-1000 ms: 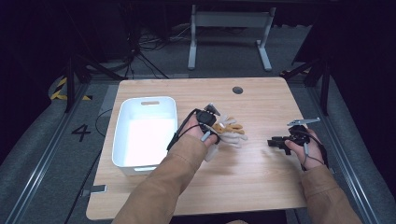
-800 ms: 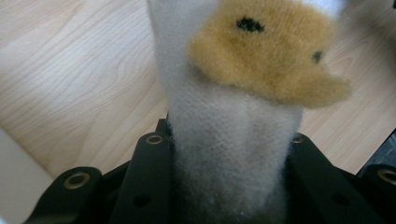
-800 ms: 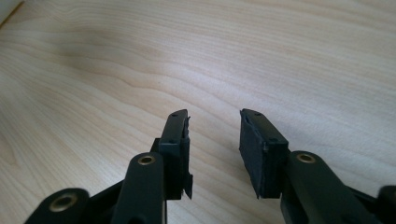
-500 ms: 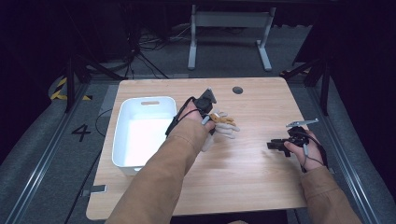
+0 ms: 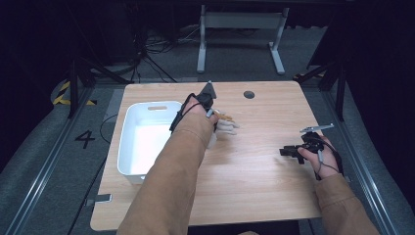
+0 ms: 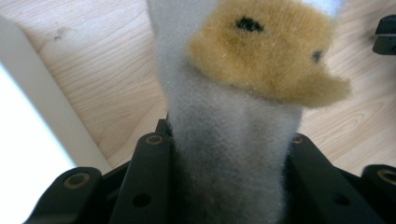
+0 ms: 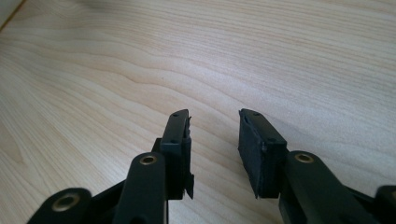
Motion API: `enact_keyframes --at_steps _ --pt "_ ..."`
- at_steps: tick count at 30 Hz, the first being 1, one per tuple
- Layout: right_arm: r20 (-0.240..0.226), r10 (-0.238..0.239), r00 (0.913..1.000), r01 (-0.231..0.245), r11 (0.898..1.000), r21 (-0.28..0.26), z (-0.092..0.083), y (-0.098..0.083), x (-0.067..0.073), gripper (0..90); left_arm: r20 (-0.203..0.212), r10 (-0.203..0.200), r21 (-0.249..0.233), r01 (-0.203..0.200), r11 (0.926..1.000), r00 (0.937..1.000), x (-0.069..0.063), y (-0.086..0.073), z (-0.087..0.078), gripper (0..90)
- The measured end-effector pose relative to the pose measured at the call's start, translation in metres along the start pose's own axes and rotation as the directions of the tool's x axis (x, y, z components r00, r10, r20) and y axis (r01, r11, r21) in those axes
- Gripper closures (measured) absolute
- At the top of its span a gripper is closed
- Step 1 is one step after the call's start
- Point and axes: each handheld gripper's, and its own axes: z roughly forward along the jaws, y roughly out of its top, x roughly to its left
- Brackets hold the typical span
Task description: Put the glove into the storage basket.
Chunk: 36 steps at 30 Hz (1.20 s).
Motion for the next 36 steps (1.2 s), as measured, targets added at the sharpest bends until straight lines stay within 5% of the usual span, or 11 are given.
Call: enact_keyframes --at_steps 17,24,30,32,36 --pt "-0.01 -0.005 0.9999 0.005 1.0 0.03 0.022 0.024 0.003 65.1 -0.02 -0.142 -0.089 0.14 0.9862 0.9897 0.023 -0.017 -0.045 69.4" --pt "0.002 0.004 1.0 -0.004 1.0 0.021 0.017 0.02 0.0 63.9 -0.043 -0.142 -0.122 0.135 0.9833 0.989 0.031 -0.026 -0.065 69.3" --pt "0.006 0.026 0.9996 -0.026 1.0 0.012 0.012 0.016 -0.005 64.1 -0.056 -0.195 -0.13 0.187 0.9738 0.9792 0.044 -0.032 -0.072 69.3" --pt "0.011 0.027 0.9996 -0.027 1.0 0.013 0.011 0.015 -0.005 64.1 -0.069 -0.241 -0.134 0.23 0.9639 0.9681 0.053 -0.034 -0.071 69.3" --pt "0.017 0.031 0.9994 -0.031 0.999 0.011 0.008 0.011 -0.008 64.0 -0.079 -0.281 -0.138 0.269 0.9532 0.9564 0.062 -0.035 -0.07 69.3"
